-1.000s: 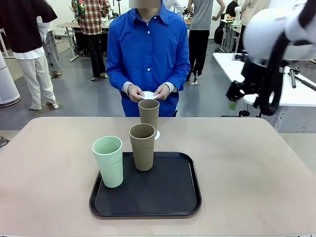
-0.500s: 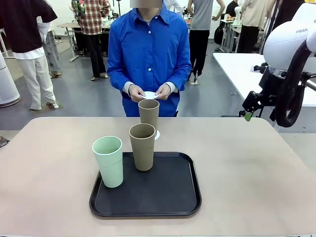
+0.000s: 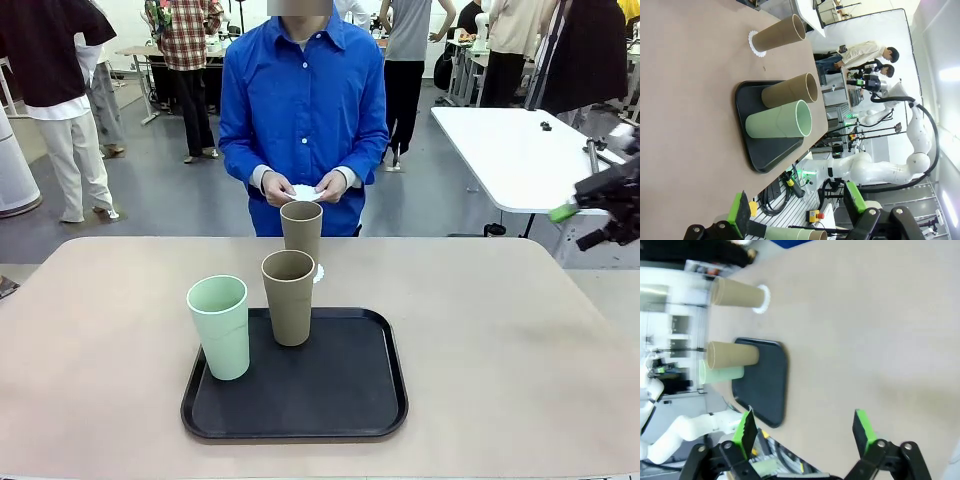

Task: Place coasters on the table and set cups on them.
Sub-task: Take one Reusable plastic cup from the Flat Tray and place it on a coaster set by the human.

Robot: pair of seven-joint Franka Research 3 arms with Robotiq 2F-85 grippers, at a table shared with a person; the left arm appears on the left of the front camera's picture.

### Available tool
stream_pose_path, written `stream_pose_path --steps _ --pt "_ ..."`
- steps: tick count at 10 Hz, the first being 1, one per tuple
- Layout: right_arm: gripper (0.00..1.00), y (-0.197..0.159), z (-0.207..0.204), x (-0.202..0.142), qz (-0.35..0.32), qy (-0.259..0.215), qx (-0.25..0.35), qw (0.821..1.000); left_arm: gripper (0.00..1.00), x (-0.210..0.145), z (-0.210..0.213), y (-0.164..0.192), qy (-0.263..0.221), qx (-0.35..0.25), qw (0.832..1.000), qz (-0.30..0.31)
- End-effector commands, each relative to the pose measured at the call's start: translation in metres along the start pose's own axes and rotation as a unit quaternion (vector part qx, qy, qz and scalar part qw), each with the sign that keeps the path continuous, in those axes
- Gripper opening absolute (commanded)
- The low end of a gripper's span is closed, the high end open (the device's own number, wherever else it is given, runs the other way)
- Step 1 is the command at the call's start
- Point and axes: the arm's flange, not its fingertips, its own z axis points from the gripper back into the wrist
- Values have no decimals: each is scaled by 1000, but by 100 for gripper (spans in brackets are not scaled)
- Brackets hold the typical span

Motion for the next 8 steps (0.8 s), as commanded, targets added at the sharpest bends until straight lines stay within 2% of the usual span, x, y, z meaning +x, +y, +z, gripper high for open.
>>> stream_pose_path --steps 1,4,8 --pt "100 -46 9 -12 -15 -11 98 995 100 -1 1 0 -4 -7 1000 -5" --pt "100 -100 4 -17 -43 -33 195 979 100 -1 1 0 -4 -7 1000 -5" --pt "100 -118 -8 -5 -54 11 234 971 100 -1 1 0 -4 -7 1000 -5"
